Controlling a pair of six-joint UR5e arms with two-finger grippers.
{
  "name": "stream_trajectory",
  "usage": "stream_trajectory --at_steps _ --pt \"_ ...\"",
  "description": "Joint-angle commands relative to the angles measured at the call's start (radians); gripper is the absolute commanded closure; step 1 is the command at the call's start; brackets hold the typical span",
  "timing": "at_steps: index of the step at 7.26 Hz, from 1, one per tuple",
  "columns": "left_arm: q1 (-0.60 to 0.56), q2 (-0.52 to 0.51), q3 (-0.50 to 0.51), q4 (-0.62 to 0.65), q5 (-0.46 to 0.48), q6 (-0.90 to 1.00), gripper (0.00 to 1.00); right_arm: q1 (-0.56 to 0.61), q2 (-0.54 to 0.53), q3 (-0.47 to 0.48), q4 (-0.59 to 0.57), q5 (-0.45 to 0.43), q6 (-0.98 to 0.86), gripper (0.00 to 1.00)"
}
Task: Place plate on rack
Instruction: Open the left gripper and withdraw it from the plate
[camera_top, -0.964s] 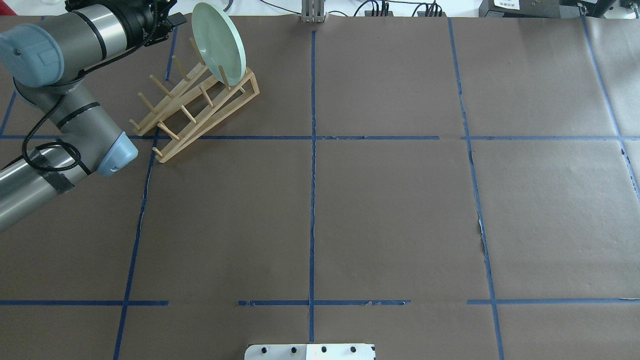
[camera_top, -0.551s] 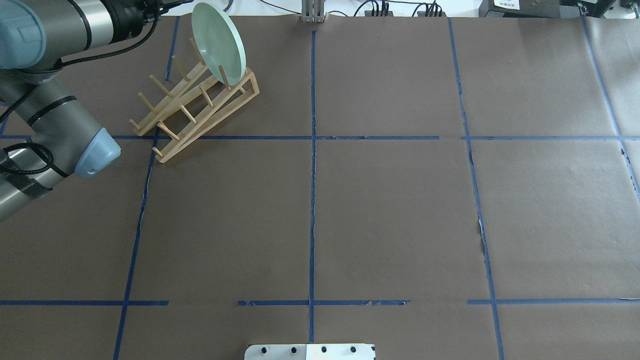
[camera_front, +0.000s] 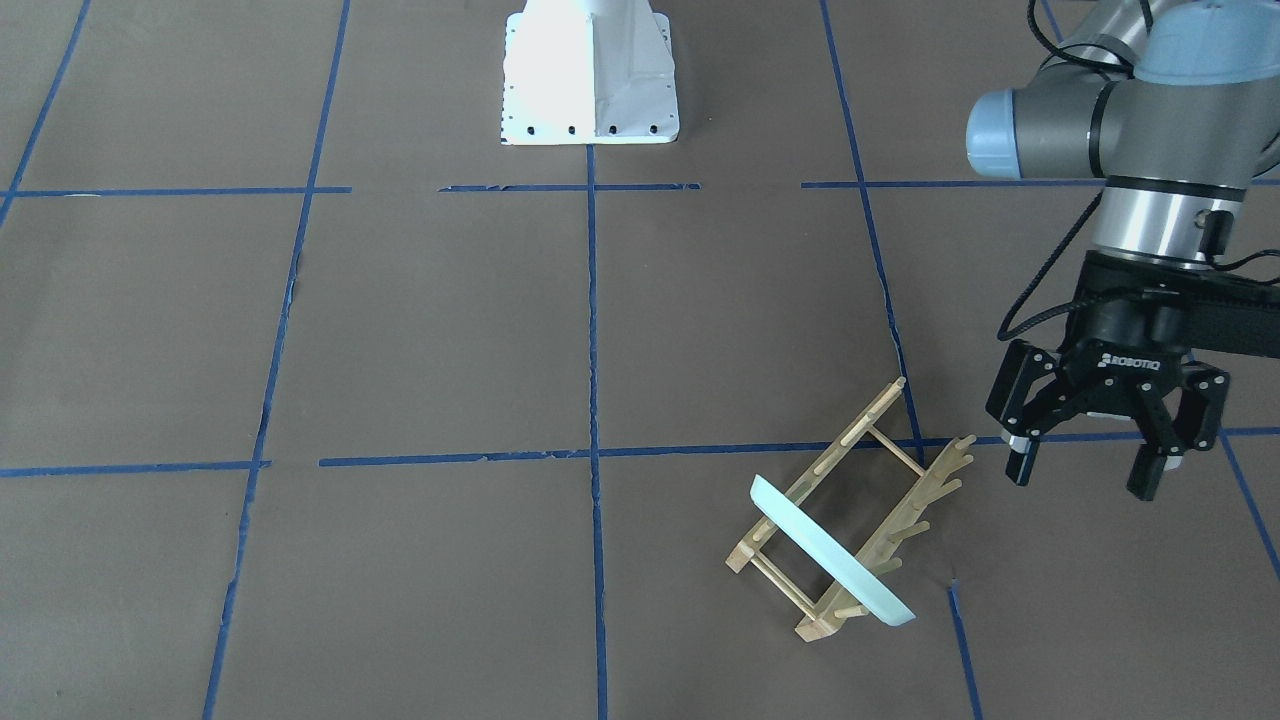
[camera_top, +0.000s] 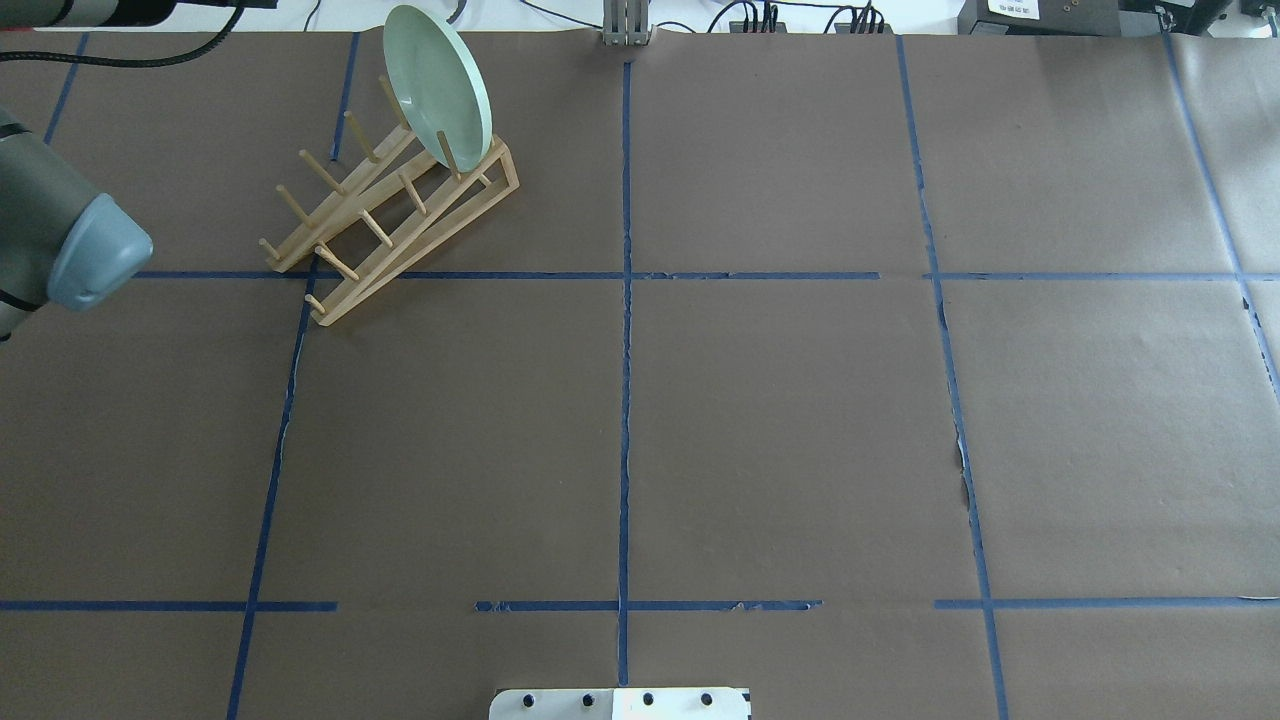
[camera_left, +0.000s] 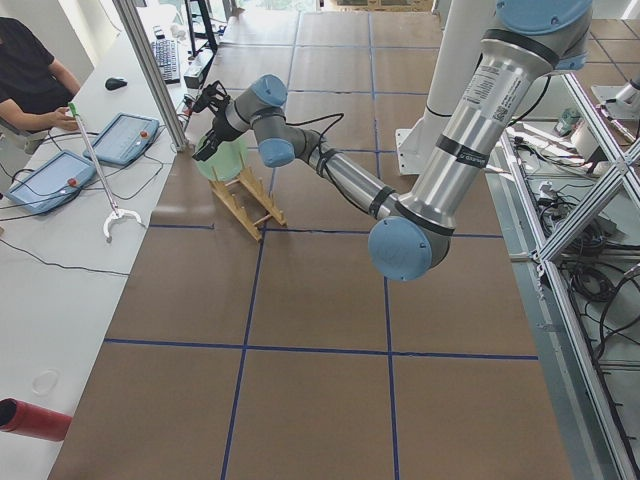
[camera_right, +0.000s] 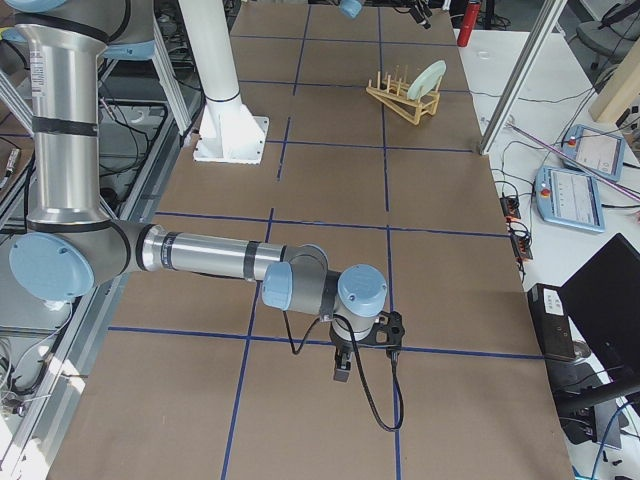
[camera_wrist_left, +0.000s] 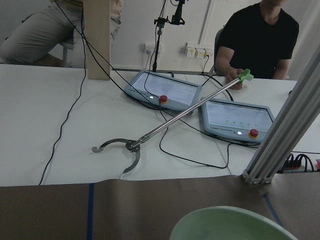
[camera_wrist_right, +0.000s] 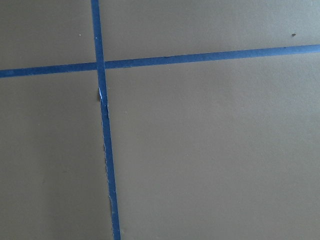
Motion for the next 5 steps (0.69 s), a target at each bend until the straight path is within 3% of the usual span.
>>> stream_trajectory --at_steps 1,4,5 --pt "-0.113 0.006 0.020 0.192 -0.226 0.253 0.00 0.000 0.001 0.000 0.000 0.000 -0.001 0.00" --pt "-0.292 0.071 0.054 0.455 -0.494 0.484 0.00 0.000 0.000 0.000 0.000 0.000 0.001 0.00" --pt "-0.325 0.121 0.057 0.516 -0.533 0.584 0.00 0.000 0.000 0.000 0.000 0.000 -0.001 0.00"
